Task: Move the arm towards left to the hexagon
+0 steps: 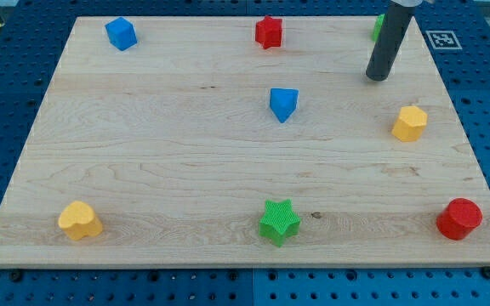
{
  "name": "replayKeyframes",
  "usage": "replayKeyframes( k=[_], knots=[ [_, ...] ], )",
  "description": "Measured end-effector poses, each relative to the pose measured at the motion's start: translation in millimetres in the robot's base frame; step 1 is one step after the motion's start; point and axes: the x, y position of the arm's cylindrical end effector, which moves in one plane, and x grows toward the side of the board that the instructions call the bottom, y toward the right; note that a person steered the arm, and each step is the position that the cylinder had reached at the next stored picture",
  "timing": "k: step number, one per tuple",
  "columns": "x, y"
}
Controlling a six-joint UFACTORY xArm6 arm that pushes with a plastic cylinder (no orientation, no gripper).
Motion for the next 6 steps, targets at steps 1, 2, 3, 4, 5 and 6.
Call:
replayKeyframes(
  k=[1, 2, 3, 4, 5, 6],
  knots=[
    [0, 0],
    [5, -4],
    [11, -9],
    [24, -41],
    [47, -39],
    [81, -38]
  ],
)
